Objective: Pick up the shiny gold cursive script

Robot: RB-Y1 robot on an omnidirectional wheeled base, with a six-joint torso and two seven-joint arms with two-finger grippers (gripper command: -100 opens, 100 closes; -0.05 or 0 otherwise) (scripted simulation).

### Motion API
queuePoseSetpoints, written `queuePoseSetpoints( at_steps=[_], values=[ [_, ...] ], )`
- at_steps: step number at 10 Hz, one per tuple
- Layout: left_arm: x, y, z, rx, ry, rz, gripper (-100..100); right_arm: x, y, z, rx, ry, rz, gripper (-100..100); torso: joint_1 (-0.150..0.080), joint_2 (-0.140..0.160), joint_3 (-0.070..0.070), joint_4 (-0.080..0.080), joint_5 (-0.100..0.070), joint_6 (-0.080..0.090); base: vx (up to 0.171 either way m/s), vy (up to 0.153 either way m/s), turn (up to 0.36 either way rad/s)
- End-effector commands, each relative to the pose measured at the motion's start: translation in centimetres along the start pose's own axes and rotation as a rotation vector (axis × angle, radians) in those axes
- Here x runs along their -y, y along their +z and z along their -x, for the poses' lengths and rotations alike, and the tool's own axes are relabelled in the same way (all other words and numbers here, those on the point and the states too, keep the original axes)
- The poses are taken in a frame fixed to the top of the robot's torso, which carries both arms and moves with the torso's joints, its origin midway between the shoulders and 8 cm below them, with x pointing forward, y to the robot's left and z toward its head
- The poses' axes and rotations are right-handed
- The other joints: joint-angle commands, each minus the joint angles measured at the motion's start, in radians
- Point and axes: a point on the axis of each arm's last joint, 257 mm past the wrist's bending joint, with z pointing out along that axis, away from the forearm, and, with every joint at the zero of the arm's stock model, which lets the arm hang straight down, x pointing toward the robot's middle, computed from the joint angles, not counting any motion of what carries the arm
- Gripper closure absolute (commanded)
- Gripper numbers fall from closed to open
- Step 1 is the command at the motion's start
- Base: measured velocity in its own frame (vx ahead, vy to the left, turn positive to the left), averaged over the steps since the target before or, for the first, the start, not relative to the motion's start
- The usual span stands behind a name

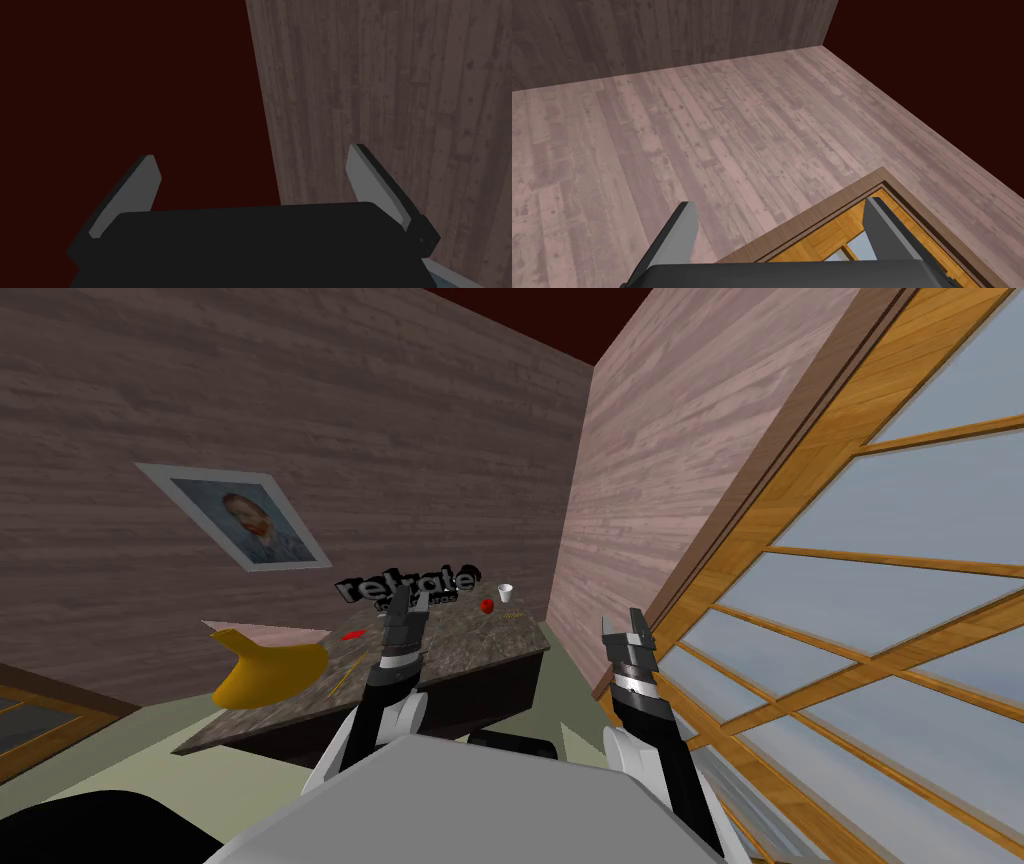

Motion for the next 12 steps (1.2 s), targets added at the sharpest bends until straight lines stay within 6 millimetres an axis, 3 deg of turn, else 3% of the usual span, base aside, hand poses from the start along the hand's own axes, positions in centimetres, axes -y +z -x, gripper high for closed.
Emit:
queuePoseSetpoints(
  at_steps=[1,6,7,9,12],
  values=[
    [0.0,0.0,0.0,0.0,0.0,0.0,0,0.4,-0.1,-0.8,-0.041,-0.018,-0.01,-100,0.0,0.0,0.0,0.0,0.0,0.0,-0.015,-0.021,0.043],
    [0.0,0.0,0.0,0.0,0.0,0.0,0,4.2,-1.5,-5.5,-0.248,-0.108,-0.071,-100,-0.007,0.004,0.002,0.001,-0.002,0.0,-0.057,-0.085,0.117],
    [0.0,0.0,0.0,0.0,0.0,0.0,0,4.2,-1.6,-5.6,-0.257,-0.112,-0.072,-100,-0.008,0.005,0.003,0.001,-0.002,0.0,-0.05,-0.092,0.04],
    [0.0,0.0,0.0,0.0,0.0,0.0,0,6.6,-3.1,-7.9,-0.361,-0.157,-0.108,-100,-0.006,0.002,0.001,0.001,-0.001,0.0,-0.037,-0.087,0.154],
    [0.0,0.0,0.0,0.0,0.0,0.0,0,8.2,-4.3,-9.1,-0.437,-0.192,-0.13,-100,-0.006,0.002,0.001,0.001,-0.001,0.0,-0.046,-0.076,0.103]
  ],
)
